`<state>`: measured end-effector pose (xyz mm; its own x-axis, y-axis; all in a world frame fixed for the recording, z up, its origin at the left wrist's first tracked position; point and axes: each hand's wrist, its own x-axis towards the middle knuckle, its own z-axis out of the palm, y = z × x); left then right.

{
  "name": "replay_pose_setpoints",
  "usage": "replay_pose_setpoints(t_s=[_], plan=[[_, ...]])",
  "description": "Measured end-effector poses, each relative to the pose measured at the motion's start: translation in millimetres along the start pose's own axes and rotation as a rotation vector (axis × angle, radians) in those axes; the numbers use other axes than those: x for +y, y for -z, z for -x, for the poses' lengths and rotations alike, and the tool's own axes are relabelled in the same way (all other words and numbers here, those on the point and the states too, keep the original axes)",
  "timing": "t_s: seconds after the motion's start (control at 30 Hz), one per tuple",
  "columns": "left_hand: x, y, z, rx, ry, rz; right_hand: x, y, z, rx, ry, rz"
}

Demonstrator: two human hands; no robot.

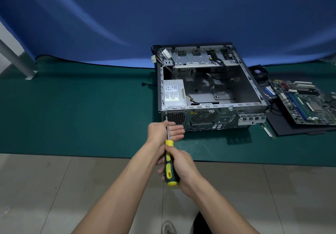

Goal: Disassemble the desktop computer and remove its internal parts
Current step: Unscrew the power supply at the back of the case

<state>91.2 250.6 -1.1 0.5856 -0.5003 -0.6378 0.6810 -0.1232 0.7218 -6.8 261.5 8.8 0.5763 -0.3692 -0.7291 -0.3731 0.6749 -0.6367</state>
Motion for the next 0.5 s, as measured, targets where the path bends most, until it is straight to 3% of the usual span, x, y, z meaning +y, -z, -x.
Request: replay_pose_setpoints(t_s=[0.2,0.5], plan=[[17.6,-4.0,-14.2,0.099,-0.081,0.003,3.2,-0.1,-2.3,0.209,0.133,0.262],[12.7,-2.9,-25.1,0.166,-0.091,0.030,-6.2,23.0,-2.4,0.362,0.202,0.782]])
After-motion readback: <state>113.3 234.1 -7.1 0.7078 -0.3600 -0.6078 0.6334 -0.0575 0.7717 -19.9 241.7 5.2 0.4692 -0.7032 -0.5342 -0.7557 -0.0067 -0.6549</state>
